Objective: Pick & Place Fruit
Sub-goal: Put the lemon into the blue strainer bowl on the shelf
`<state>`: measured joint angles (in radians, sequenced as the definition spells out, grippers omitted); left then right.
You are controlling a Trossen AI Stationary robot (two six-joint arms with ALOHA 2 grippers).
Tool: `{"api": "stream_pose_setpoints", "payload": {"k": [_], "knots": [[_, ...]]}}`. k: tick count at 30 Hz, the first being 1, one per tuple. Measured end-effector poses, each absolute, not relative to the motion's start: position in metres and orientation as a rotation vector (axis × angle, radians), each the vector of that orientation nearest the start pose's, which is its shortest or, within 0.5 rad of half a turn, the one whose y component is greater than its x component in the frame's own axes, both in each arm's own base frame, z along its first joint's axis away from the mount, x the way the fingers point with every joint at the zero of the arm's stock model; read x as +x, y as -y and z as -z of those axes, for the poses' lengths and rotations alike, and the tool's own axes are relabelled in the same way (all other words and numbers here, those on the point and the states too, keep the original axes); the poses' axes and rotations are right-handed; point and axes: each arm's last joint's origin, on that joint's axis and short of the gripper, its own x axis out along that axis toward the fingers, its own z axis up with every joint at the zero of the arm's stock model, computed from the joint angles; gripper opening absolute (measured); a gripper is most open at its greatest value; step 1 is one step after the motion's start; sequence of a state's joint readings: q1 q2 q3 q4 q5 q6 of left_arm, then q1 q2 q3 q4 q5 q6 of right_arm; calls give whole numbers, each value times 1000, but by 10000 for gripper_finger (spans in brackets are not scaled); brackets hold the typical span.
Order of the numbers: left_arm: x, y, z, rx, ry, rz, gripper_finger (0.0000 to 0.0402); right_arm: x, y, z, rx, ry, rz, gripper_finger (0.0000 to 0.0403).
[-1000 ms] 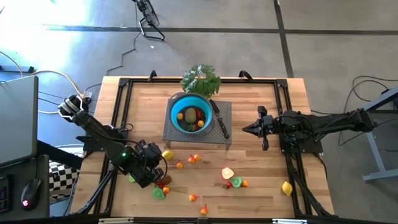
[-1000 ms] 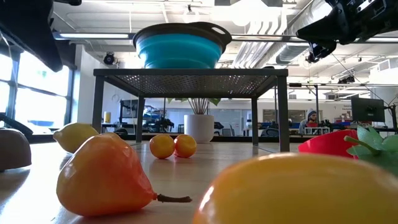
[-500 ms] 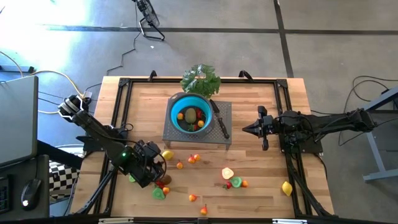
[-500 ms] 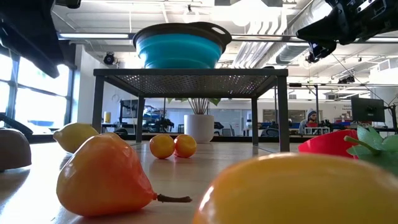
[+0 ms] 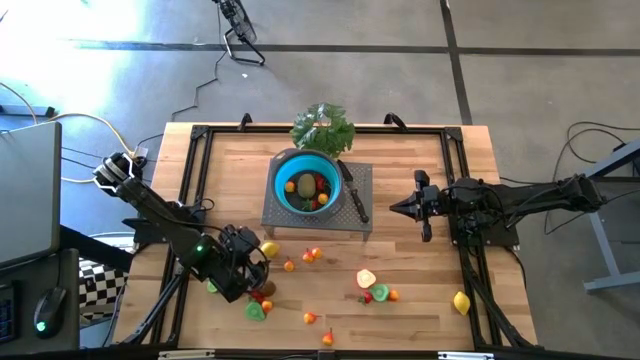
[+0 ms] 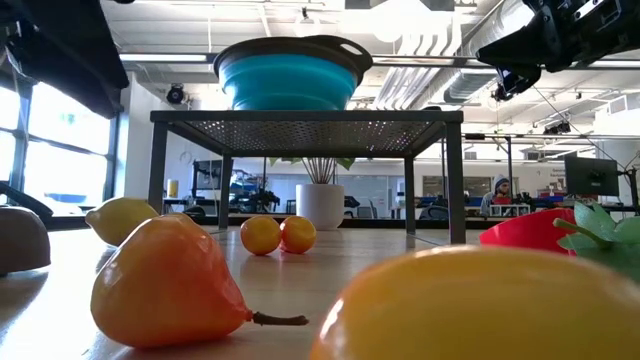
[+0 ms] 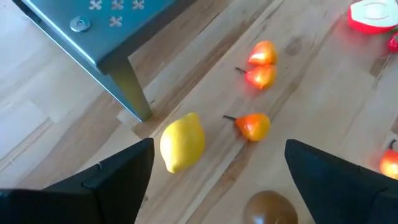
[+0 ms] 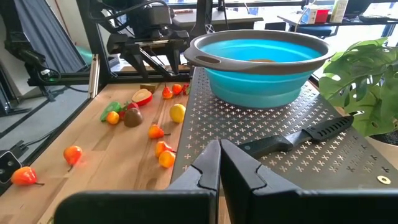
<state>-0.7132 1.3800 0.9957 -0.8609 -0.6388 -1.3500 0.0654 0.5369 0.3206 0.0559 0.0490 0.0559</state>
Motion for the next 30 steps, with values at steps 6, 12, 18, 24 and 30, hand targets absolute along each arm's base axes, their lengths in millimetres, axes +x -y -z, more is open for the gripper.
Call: {"api": "stream_pose_setpoints", "payload": {"k": [6,12,18,24,30], "knots": [[191,142,-217,-505,-806,-630,354,141,-8,-229,47,-161,-12,3],[184,137,-193,-529,-831,-647,354,141,-8,-229,47,-161,-12,3],[181,136,-178,-475,-860,-589,354,141,-8,-229,47,-161,-12,3],[179,134,-167,-476,-829,-576,354,141,-8,-229,47,-161,-12,3],[180,133,-160,-461,-796,-541,354,141,-8,-229,47,-161,-12,3]]}}
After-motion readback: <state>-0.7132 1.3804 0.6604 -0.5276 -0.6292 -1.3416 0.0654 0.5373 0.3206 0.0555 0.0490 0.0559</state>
